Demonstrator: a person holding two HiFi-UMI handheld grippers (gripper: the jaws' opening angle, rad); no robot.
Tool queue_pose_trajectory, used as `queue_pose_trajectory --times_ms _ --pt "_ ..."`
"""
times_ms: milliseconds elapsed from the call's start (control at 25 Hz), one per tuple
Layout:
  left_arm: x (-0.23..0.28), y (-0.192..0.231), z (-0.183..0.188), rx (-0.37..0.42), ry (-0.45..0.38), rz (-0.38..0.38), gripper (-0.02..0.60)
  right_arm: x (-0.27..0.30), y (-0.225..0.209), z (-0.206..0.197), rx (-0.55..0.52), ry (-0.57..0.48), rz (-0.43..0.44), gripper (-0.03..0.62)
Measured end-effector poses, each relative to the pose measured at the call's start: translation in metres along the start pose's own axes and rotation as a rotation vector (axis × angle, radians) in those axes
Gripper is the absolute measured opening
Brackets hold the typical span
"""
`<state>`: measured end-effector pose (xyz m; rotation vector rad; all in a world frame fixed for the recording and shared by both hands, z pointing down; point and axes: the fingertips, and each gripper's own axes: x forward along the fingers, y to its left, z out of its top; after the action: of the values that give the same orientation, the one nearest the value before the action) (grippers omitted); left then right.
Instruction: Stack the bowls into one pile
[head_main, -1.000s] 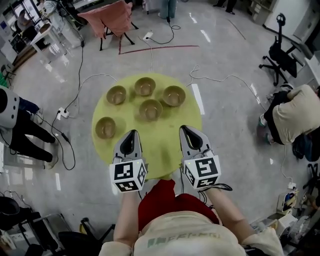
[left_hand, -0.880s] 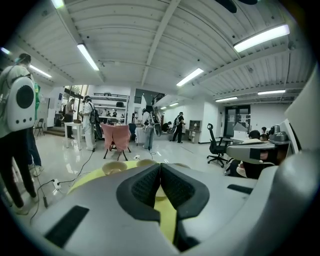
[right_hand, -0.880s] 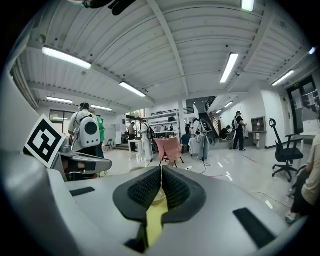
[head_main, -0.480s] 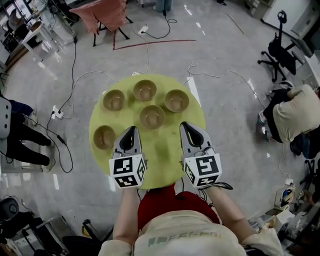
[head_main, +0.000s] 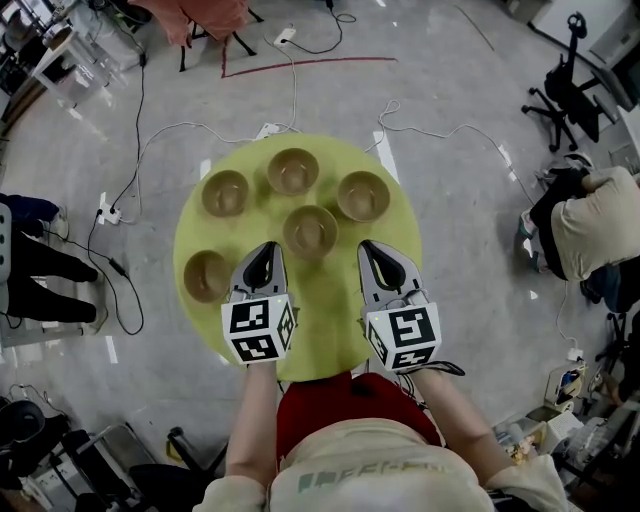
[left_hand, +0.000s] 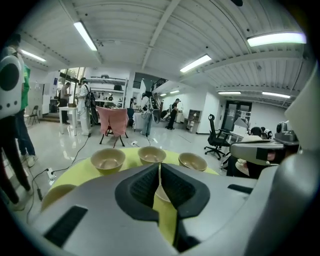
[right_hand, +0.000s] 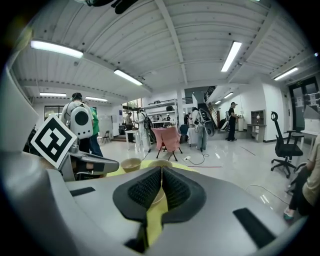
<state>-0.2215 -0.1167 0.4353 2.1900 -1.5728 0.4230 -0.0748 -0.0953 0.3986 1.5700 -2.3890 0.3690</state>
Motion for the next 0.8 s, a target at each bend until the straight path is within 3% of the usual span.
queue_pose_trajectory --times_ms 800 --pt "0.048 0.016 -0.056 -0.112 0.169 -0.021 0.055 0.033 0.002 -0.035 0.012 0.101 0.019 0.037"
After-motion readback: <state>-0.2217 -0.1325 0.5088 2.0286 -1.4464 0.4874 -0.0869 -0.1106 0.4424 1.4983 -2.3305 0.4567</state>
